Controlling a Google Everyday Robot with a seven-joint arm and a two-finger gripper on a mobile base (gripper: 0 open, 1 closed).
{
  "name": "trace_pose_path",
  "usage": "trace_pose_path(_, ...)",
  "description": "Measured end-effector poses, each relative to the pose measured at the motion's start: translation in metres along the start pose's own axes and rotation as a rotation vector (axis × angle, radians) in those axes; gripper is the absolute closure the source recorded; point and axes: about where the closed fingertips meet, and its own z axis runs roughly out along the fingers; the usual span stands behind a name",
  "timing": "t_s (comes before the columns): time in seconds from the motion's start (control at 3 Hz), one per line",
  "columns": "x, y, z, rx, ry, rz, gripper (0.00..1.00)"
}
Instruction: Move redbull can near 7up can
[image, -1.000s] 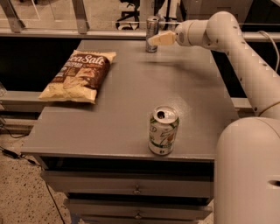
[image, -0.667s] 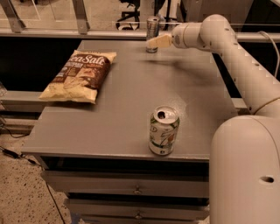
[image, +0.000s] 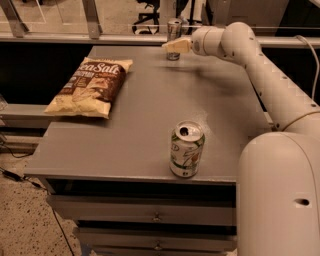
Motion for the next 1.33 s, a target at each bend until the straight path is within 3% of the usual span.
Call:
trace_pose_path(0.33, -0.013, 0.011, 0.009, -0.029, -0.033, -0.01, 0.0)
trace_pose_path(0.67, -0.02, 0.018, 0.018, -0.051, -0.046, -0.019, 0.17)
trace_pose_path(1.0, -0.019, 0.019, 0.024, -0.056, -0.037, -0.016, 0.46)
trace_pose_path(1.33, -0.016, 0.017, 0.025, -0.053, -0.031, -0.01, 0.69)
